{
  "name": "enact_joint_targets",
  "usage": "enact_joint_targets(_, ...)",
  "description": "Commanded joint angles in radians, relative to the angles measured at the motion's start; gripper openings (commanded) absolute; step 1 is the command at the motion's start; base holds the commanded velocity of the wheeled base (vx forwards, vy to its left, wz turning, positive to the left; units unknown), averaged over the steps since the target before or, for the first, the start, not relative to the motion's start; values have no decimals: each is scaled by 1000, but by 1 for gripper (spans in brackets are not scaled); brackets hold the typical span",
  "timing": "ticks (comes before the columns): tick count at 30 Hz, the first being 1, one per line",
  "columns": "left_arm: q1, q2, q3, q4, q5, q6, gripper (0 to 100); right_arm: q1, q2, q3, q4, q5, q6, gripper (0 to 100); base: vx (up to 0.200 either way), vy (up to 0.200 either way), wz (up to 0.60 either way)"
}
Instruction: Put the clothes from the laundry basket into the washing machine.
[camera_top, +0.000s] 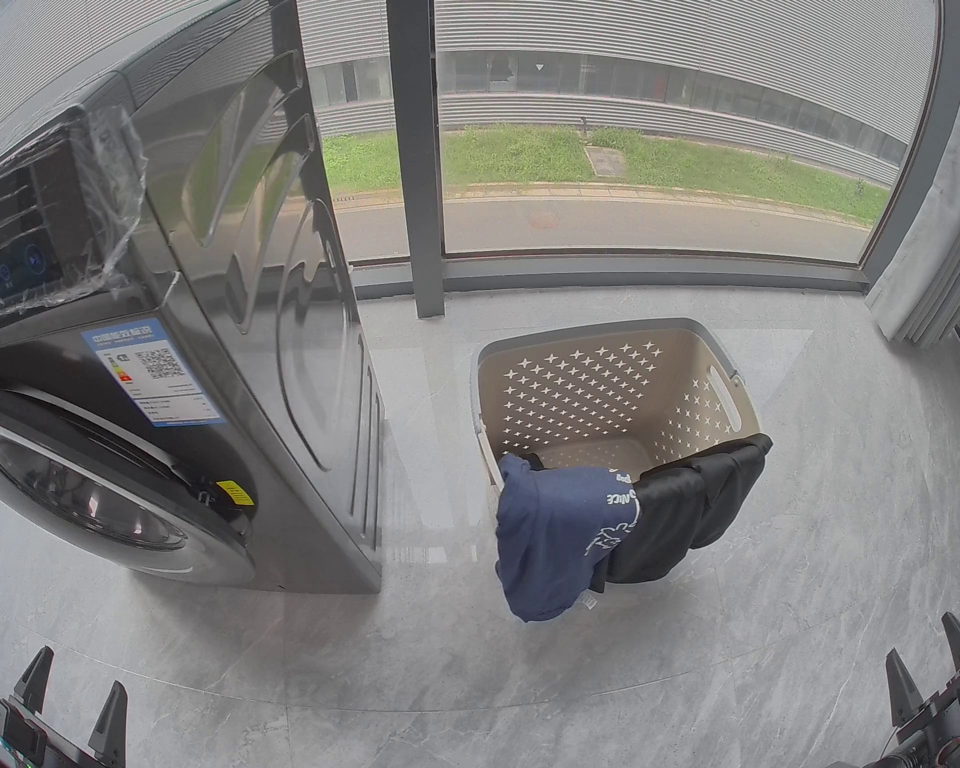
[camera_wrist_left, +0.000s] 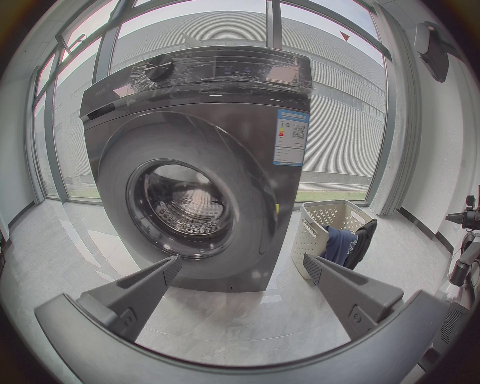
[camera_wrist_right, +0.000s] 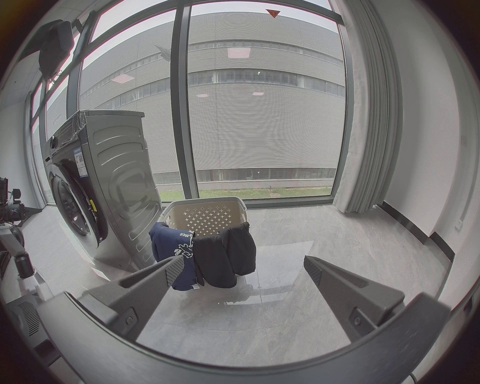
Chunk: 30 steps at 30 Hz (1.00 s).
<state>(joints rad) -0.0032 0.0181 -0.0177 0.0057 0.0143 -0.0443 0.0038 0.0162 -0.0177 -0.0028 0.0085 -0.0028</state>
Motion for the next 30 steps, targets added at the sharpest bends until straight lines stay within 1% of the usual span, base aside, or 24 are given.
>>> enact_joint_targets(1, -1, -12, 15, 0, 0, 0, 100, 1, -16, 18, 0, -1, 0, 100, 0, 200, 0)
enact_joint_targets(17, 0, -12, 15, 0, 0, 0, 100, 1, -16, 16, 1, 1, 0, 100, 0, 200, 0)
enact_joint_targets(26, -1, -12, 15, 0, 0, 0, 100, 1, -16, 18, 0, 1, 0, 100, 0, 0, 0)
enact_joint_targets(30, 0, -12, 15, 0, 0, -2, 100, 1, -16, 18, 0, 1, 0, 100, -200, 0, 0)
